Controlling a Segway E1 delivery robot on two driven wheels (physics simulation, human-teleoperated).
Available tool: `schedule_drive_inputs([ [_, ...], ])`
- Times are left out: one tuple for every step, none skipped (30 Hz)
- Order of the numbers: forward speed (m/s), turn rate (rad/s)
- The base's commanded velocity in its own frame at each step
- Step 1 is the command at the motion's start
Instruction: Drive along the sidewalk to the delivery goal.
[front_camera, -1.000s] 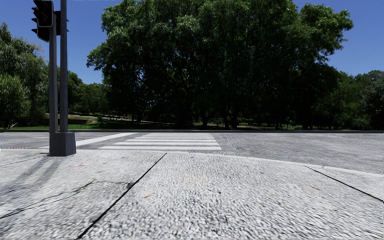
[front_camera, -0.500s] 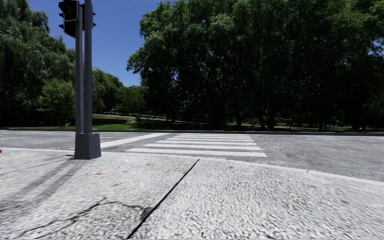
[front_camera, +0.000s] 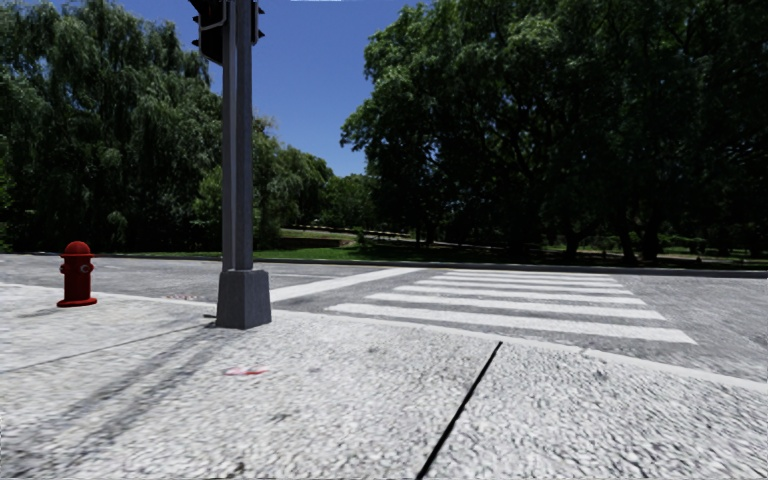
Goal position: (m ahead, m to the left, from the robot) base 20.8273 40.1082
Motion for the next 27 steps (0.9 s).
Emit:
schedule_drive_inputs([
  [1.54,0.57],
  [1.54,0.57],
  [1.56,0.57],
  [1.57,0.57],
  [1.57,0.57],
  [1.57,0.57],
  [1.57,0.62],
  [1.57,0.68],
  [1.57,0.69],
  [1.57,0.69],
  [1.57,0.69],
  [1.57,0.69],
  [1.57,0.69],
  [1.57,0.69],
  [1.57,0.69],
  [1.57,0.69],
  [1.57,0.69],
  [1.58,0.69],
  [1.58,0.69],
  [1.58,0.69],
  [1.58,0.69],
  [1.58,0.69],
  [1.58,0.69],
  [1.58,0.69],
  [1.58,0.69],
  [1.59,0.69],
  [1.59,0.69],
])
